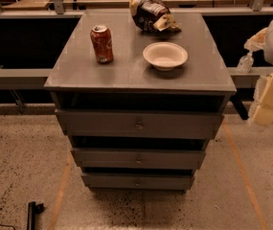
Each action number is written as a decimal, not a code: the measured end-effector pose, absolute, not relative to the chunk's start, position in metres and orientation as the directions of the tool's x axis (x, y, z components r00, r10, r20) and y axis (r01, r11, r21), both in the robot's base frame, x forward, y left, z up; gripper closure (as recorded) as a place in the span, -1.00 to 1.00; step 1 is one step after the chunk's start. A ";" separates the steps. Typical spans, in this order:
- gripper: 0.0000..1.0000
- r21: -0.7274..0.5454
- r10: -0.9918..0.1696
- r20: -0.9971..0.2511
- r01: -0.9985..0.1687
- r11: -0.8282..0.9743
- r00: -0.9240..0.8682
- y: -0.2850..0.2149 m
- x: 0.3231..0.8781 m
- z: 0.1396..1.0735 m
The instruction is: Move brown chip bag near coke can
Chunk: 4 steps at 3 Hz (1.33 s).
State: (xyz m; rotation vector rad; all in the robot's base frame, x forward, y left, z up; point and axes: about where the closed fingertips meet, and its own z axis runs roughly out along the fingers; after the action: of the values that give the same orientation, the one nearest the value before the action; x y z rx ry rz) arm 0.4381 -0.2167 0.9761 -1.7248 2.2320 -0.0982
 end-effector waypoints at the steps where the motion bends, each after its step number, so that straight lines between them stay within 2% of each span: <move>1: -1.00 -0.246 -0.953 -0.207 -0.931 0.270 -0.222 -0.217 0.438 0.976; 2: -1.00 -0.272 -0.923 -0.283 -0.902 0.336 -0.259 -0.223 0.451 0.981; 3: -1.00 -0.284 -0.797 -0.510 -0.812 0.510 -0.323 -0.251 0.504 0.976; 4: -1.00 -0.281 -0.679 -0.671 -0.745 0.605 -0.299 -0.264 0.553 0.976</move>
Offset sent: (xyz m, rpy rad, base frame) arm 0.0383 -0.0220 0.0113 0.2001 -0.1312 -0.1551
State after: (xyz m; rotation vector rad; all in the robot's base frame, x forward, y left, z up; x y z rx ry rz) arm 0.5534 -0.2636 0.9762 -1.1221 2.0417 0.1057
